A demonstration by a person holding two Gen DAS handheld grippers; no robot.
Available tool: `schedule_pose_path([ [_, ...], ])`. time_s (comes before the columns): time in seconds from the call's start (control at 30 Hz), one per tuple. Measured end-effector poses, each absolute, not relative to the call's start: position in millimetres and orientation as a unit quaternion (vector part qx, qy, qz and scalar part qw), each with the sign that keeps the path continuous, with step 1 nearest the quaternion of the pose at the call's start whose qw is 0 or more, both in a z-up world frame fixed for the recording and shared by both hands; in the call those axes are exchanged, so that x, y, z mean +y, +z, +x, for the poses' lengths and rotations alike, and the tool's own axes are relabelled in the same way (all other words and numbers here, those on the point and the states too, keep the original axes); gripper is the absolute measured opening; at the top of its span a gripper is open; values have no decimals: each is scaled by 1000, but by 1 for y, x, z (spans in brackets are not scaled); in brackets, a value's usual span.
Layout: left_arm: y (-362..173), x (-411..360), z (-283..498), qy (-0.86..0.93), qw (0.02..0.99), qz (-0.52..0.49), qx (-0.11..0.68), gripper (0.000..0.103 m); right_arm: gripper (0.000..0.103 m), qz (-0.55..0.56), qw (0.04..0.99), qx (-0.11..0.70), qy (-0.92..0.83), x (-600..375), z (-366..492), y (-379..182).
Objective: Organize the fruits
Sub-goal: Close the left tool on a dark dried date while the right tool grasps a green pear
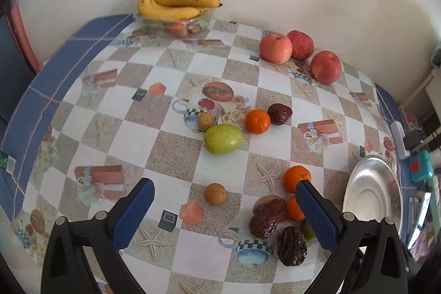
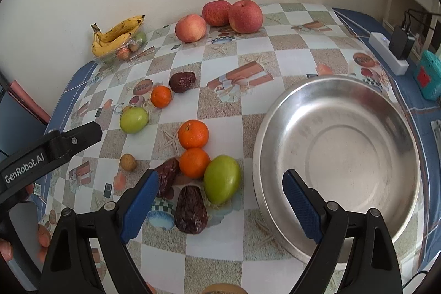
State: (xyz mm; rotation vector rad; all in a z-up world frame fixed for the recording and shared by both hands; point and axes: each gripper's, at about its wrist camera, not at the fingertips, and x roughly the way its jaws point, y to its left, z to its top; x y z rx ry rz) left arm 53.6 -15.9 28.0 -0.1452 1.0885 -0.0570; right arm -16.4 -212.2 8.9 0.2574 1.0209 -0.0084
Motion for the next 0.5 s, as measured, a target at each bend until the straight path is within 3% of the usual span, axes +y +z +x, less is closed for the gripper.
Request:
schedule_pose_path([
  [0.2,26,-20,66,-37,844,-95,526,103,89,118,865,487,10,-208,-8,9],
  [0.23,27,-21,69,-40,843,-99,528,103,85,117,864,490,9,-207,-5,8],
  [0.3,25,-28,73,-48,841,-94,531,102,64,116,862,493,15,-205,-1,7],
  [0.43,17,-38,74,-66,832,-85,544,100,59,102,853,511,17,-201,7,-2],
  [0.5,12,-41,73,-75,825,-84,554,95,47,102,848,520,17,-201,10,-7],
])
